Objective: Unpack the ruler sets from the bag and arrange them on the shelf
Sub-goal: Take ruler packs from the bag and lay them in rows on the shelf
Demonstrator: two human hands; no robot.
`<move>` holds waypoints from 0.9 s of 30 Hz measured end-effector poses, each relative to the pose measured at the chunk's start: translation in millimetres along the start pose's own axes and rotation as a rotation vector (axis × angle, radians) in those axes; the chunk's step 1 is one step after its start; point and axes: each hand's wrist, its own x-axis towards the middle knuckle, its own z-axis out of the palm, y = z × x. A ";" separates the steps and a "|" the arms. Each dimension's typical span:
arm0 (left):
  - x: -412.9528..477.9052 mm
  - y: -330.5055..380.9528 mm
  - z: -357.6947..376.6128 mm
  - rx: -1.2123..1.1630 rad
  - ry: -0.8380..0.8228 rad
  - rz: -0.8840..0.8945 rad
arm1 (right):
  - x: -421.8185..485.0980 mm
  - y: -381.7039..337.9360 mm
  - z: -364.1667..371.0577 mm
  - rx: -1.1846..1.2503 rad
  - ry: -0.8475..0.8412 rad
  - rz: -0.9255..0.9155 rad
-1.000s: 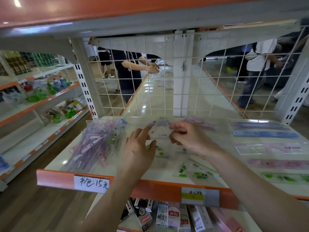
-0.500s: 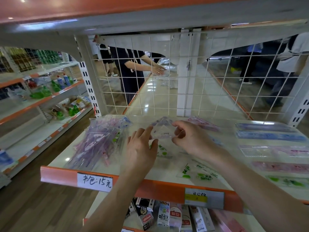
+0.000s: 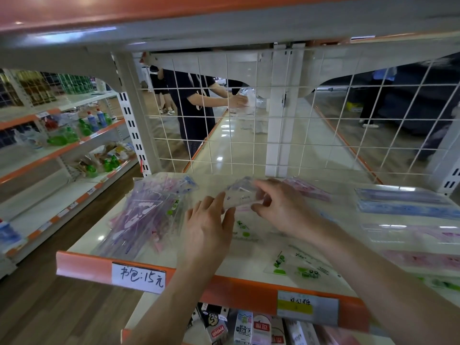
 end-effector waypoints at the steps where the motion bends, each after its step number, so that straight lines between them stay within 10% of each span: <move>1: -0.1 -0.1 0.3 -0.006 0.005 0.011 | 2.9 0.8 -1.6 0.130 0.009 0.039; 7: 2.6 -3.2 -1.2 -0.281 0.037 -0.063 | 14.3 -2.8 -9.9 0.696 0.003 0.220; 27: 13.4 3.9 -18.5 -0.972 -0.020 -0.575 | 38.3 -17.9 -12.3 0.313 -0.304 0.049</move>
